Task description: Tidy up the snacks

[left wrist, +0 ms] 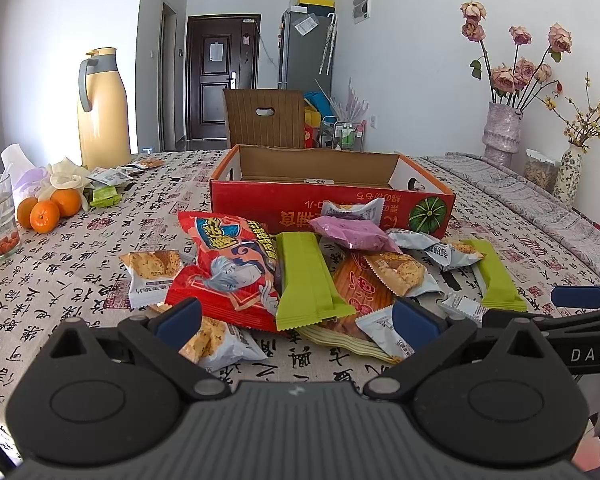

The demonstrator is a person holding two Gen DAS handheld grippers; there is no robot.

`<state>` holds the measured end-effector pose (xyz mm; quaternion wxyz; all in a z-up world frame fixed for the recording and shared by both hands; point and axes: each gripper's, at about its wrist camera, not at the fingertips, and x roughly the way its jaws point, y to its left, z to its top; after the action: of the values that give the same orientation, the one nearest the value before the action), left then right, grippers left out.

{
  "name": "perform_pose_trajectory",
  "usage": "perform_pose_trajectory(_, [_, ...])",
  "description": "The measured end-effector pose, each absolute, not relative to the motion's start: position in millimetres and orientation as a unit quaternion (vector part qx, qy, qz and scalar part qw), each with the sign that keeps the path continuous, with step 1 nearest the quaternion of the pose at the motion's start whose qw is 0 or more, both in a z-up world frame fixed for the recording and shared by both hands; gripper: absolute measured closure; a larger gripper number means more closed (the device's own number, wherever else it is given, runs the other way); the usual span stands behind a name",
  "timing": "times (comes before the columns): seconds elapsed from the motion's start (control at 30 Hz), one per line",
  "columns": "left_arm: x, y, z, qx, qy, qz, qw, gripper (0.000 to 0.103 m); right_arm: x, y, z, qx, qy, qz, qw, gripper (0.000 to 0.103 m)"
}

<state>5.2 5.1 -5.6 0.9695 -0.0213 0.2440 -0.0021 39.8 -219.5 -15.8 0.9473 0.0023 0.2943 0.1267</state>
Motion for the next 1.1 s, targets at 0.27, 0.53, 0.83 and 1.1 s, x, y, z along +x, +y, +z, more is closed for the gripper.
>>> perform_pose_trajectory(0.27, [5.3,5.0,-5.5,-0.021,0.244,-0.002,0.969,0.0,40.1,-219.7,-15.4,0.002,0.295,0.127,0.947,0.0])
perform_pose_trajectory(0.53, [6.3,5.6,-6.5,-0.022,0.246,-0.002,0.969,0.0,39.8,-219.2,-16.2,0.003,0.295,0.127,0.947,0.0])
perform_pose_trajectory(0.83, [11.2,6.4,-8.7,-0.024,0.253,-0.001,0.967,0.0,41.1,-217.0,-19.5,0.003,0.302,0.127,0.945,0.0])
perform_pose_trajectory(1.1, [17.0,9.7,-9.5,-0.028,0.256,0.002,0.966,0.0,50.4,-222.7,-18.0,0.006,0.304,0.119,0.945,0.0])
